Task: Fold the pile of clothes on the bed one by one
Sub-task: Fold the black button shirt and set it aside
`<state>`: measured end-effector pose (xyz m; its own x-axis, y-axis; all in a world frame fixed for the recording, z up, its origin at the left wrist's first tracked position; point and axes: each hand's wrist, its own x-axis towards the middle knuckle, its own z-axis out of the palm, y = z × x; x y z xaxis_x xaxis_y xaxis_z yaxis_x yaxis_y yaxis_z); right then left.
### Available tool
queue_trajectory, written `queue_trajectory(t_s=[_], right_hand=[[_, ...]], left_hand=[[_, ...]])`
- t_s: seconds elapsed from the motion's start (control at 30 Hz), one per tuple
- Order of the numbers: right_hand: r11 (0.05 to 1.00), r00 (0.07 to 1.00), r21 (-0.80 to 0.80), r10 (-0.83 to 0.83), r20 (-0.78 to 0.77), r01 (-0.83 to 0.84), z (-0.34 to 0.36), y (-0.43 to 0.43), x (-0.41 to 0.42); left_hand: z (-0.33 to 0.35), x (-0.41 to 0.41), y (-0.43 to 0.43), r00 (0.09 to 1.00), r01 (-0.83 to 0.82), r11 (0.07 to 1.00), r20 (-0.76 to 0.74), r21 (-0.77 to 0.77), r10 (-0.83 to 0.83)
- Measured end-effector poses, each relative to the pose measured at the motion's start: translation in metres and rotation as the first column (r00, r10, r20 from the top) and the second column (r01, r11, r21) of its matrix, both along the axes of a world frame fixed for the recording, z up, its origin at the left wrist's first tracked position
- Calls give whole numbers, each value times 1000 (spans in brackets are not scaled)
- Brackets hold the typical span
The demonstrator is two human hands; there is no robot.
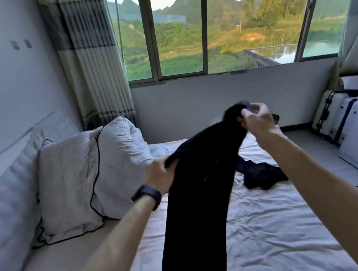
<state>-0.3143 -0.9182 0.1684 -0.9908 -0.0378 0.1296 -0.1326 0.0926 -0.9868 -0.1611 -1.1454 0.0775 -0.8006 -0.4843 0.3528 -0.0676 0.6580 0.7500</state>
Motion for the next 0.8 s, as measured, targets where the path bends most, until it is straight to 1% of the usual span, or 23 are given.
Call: queue_trajectory(t_s=[0.03,0.07,0.1,0.2,0.23,0.27,0.33,0.4,0.43,0.53,0.57,0.6,0.63,0.67,0.7,0.73,0.8], right_hand=[[988,1000,151,19,-8,-17,-10,17,5],[962,997,265,77,-11,-71,-19,29,17],[931,988,340,151,-35,-130,-24,34,39],[843,913,451,387,-132,-292,-37,26,88],[825,891,476,423,-163,-304,-38,18,98],[836,881,465,425,-209,-293,-40,10,99],[881,901,430,336,-273,-198,-38,0,92],[905,915,402,273,-298,-139,-31,0,83],[914,919,373,276,-282,-160,-27,2,79],[924,919,205,358,-167,-323,-12,8,73],[901,900,131,425,-92,-413,-6,10,74],[860,861,38,508,4,-508,-1,10,75],[823,819,-42,568,87,-567,3,9,76],[805,792,-105,593,142,-584,4,7,76],[807,792,-116,590,157,-578,4,5,75],[816,803,-92,578,147,-570,4,2,75],[798,794,-27,601,91,-602,4,-4,75]], left_hand=[[18,-7,-6,1000,22,1000,-4,-19,-22],[36,-13,-9,999,43,998,18,-40,-42],[54,-20,-7,997,50,998,57,-49,-47],[96,-40,20,970,134,991,202,2,-132],[105,-45,31,954,181,983,238,31,-183],[113,-50,42,934,225,973,270,61,-233],[119,-56,56,916,258,963,295,83,-271],[118,-57,59,917,268,956,271,122,-292],[114,-56,56,917,287,943,237,169,-321],[100,-52,43,899,340,883,161,324,-406],[98,-52,42,894,352,868,151,350,-423],[98,-51,42,894,348,862,146,369,-423],[100,-52,44,900,332,865,146,377,-410],[105,-53,45,909,311,870,147,384,-390],[111,-54,47,913,296,867,149,400,-380],[119,-54,48,912,288,856,150,429,-382],[131,-59,50,893,313,843,168,437,-419]])
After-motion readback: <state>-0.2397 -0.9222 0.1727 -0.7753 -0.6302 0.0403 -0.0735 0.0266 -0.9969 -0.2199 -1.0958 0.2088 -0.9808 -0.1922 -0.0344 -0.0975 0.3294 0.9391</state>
